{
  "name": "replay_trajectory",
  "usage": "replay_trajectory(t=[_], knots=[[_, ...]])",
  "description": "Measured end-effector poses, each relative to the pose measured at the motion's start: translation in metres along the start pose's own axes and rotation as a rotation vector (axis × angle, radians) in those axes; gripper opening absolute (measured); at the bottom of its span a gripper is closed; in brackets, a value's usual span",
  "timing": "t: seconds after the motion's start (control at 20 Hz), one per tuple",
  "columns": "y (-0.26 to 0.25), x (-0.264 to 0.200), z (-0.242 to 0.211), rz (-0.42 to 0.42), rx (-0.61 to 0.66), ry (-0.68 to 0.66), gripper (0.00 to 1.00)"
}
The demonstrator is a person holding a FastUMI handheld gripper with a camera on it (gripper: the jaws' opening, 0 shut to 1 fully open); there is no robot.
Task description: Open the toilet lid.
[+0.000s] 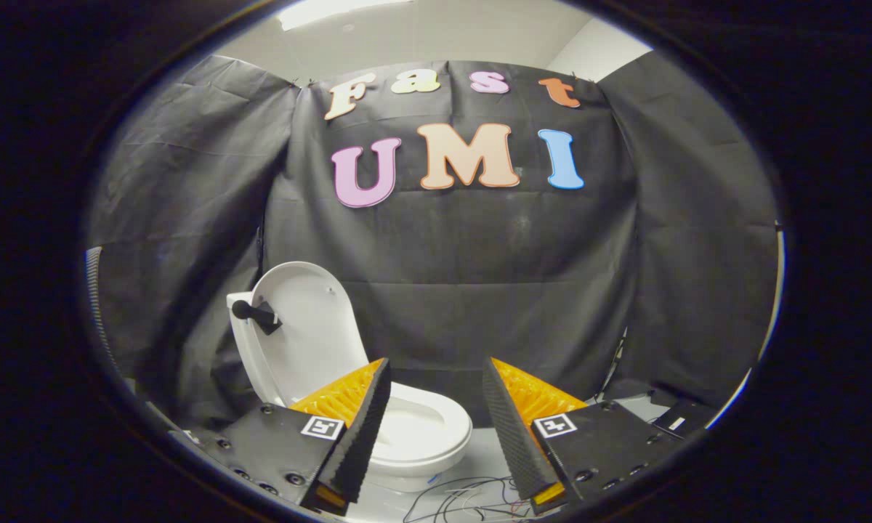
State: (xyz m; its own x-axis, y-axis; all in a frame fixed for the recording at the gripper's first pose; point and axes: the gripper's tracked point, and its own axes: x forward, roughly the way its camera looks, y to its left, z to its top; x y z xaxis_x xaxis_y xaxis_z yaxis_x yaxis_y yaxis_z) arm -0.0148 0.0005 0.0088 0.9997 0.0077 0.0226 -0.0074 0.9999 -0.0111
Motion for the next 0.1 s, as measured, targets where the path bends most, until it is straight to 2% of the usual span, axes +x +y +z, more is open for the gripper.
replay_trajectory(t=[0.1], knots=[[-0.0005,0.0033,0.0004,-0.002,0.002,0.004,0.79]])
